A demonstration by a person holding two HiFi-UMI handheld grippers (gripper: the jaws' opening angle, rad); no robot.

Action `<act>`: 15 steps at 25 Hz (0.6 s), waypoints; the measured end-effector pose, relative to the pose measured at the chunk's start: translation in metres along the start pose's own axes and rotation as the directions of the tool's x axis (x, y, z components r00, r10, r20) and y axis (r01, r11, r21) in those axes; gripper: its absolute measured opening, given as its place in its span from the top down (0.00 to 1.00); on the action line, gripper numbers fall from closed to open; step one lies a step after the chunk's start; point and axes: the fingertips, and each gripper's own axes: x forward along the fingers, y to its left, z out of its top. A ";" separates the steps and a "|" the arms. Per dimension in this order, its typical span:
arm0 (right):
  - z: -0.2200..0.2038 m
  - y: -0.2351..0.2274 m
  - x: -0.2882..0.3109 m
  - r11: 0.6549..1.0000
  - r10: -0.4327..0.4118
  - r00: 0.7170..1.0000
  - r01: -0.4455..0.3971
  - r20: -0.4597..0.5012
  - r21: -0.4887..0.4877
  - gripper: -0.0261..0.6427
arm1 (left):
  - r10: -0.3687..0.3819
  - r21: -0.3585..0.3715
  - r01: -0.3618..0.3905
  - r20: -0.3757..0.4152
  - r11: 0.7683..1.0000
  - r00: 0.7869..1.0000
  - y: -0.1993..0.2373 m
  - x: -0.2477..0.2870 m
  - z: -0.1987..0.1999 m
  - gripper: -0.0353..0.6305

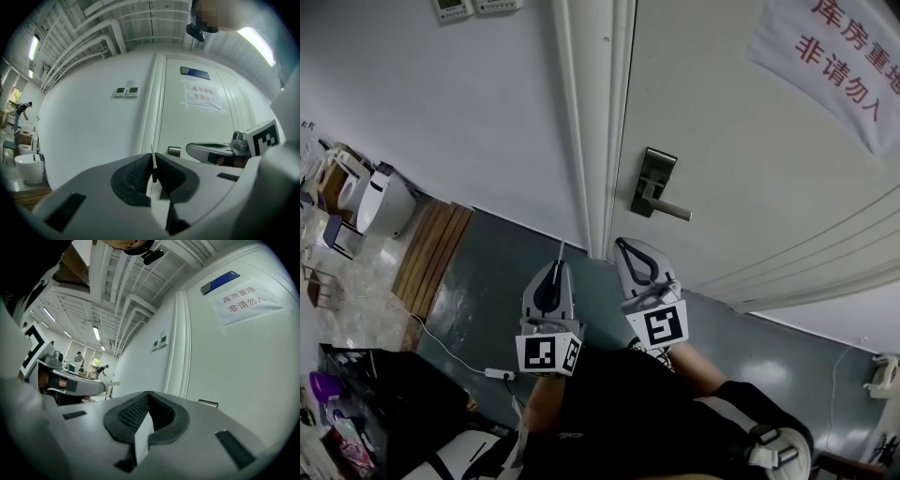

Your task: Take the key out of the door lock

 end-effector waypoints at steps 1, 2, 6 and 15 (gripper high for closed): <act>0.000 0.000 -0.001 1.000 0.000 1.000 0.000 -0.001 0.005 0.95 | -0.002 0.000 0.002 -0.001 1.000 1.000 -0.001 0.000 0.000 0.89; -0.001 0.000 -0.001 1.000 0.000 1.000 0.000 -0.003 0.009 0.95 | -0.003 0.000 0.003 -0.001 1.000 1.000 -0.002 -0.001 0.000 0.89; -0.002 0.001 -0.003 1.000 0.004 1.000 -0.004 -0.005 0.019 0.95 | -0.006 0.002 0.006 0.006 1.000 1.000 -0.004 -0.002 0.002 0.89; -0.003 0.001 -0.007 1.000 0.000 1.000 0.000 -0.003 0.020 0.95 | -0.013 0.007 0.013 0.007 1.000 1.000 -0.009 -0.005 0.001 0.89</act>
